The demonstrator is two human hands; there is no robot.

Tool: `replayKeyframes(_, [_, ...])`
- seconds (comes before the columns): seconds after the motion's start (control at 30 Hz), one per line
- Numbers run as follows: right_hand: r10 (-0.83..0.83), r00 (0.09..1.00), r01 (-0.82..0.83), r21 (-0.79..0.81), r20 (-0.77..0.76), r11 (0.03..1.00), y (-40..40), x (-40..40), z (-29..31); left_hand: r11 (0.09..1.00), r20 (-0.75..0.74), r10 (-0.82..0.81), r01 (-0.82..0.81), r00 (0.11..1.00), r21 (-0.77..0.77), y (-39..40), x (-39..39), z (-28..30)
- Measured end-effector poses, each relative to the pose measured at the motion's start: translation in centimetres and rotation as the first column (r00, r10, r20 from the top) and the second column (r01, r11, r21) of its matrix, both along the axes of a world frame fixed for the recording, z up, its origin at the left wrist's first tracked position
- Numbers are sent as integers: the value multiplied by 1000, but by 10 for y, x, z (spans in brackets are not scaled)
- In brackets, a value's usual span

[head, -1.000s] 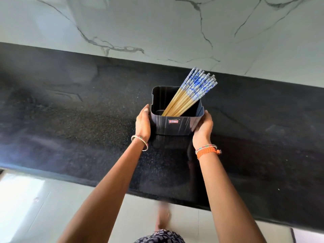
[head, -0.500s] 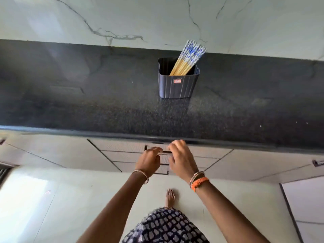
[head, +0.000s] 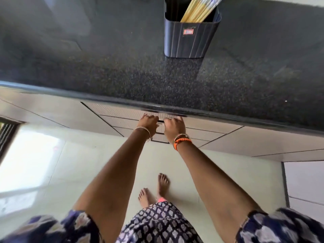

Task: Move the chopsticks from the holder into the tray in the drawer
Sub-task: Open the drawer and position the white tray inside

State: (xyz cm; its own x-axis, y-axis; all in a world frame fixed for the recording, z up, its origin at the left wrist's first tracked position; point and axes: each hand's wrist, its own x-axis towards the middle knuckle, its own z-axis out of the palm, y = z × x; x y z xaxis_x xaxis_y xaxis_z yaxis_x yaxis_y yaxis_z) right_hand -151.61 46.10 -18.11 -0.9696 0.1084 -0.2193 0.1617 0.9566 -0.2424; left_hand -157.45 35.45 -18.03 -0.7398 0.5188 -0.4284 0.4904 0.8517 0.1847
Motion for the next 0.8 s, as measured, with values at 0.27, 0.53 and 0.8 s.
replayKeyframes(0.27, [-32,998,34,-31,46,999,-10,13,7,996,50,42,-38,998,-77,0,15,17])
replayKeyframes(0.53, [-58,996,61,-40,65,997,-19,25,13,998,63,5,-1,998,-61,-11,30,18])
replayKeyframes(0.8, [-95,995,94,33,21,995,-46,63,6,998,37,-40,41,999,-41,-39,68,25])
